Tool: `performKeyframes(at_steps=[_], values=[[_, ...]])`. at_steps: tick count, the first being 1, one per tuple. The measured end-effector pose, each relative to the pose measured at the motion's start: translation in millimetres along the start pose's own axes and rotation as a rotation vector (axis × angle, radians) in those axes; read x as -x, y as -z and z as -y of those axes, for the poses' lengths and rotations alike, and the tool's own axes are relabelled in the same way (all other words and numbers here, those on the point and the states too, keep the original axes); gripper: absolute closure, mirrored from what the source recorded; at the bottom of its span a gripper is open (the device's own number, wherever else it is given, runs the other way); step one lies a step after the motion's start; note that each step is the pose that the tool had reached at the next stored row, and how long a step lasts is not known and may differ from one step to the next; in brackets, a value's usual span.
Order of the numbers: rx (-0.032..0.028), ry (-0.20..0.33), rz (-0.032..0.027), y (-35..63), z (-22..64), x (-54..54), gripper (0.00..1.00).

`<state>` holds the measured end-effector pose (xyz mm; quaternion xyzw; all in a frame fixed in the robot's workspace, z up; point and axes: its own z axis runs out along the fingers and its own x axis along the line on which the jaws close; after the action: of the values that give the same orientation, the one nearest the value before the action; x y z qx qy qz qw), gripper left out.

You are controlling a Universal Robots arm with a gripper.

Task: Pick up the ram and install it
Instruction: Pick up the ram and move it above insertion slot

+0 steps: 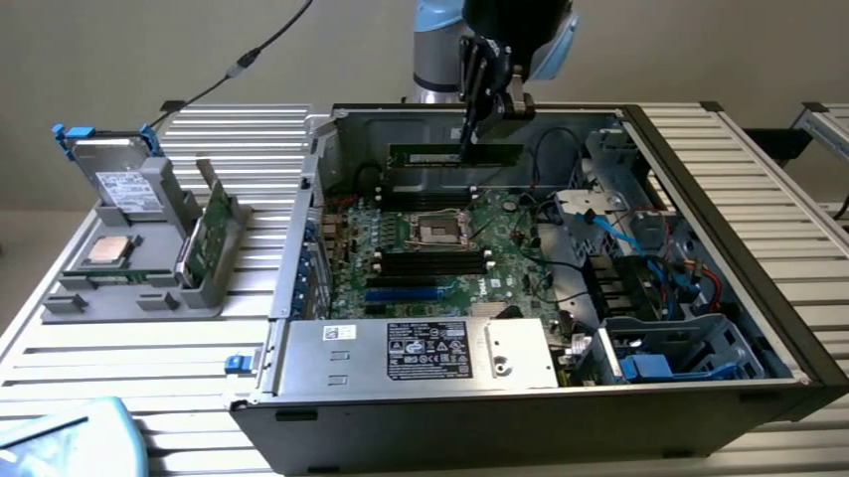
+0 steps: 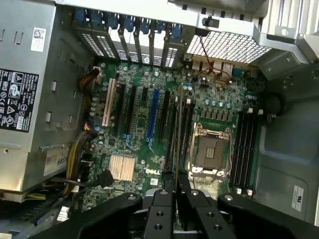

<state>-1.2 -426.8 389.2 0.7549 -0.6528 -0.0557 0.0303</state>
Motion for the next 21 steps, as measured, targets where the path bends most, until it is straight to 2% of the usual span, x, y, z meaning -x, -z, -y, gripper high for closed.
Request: performKeyframes(at_steps=[3,6,21], values=[[0.0013,-0.001,-0.0094,-3.8,0.6,0.1,0.86],[0.0019,-0.002,-0.013,-8.9,1.1,0.2,0.86],[-0.0023,-0.072,-0.0049,-34.3,1.8,2.5,0.86]])
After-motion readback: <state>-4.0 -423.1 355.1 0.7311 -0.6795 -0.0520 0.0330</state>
